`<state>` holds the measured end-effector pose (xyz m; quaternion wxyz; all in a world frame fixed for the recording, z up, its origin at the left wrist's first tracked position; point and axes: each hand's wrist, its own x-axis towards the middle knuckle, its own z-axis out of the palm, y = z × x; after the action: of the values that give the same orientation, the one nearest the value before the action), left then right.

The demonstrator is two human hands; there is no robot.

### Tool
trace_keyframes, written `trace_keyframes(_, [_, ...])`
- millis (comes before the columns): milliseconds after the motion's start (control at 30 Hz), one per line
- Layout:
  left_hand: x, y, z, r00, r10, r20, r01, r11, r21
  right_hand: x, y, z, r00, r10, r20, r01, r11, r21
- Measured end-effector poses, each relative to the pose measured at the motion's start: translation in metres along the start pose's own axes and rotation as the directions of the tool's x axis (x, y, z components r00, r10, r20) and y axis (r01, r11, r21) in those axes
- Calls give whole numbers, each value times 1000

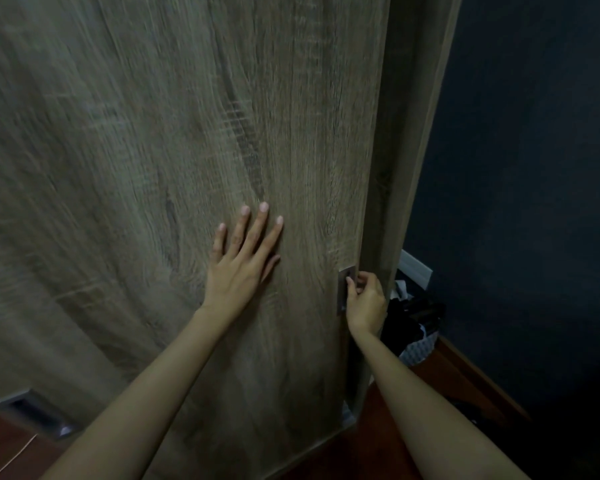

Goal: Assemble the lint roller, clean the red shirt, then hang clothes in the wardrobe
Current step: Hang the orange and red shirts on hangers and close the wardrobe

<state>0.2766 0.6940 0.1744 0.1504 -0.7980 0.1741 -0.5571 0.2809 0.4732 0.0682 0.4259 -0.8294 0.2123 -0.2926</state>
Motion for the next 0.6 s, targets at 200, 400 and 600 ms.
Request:
trace_keyframes(200, [14,23,7,1000,-5,8,5,999,-38,22,10,-9,995,36,-98,-43,997,-67])
trace_keyframes(400, [23,35,13,1000,6,0,-6,999,-39,36,16,-15,982,132,-133,-137,990,-25])
trace_keyframes(600, [28,41,15,1000,2,-12,-2,1000,-20,44,22,-17,990,107,97,-116,988,99])
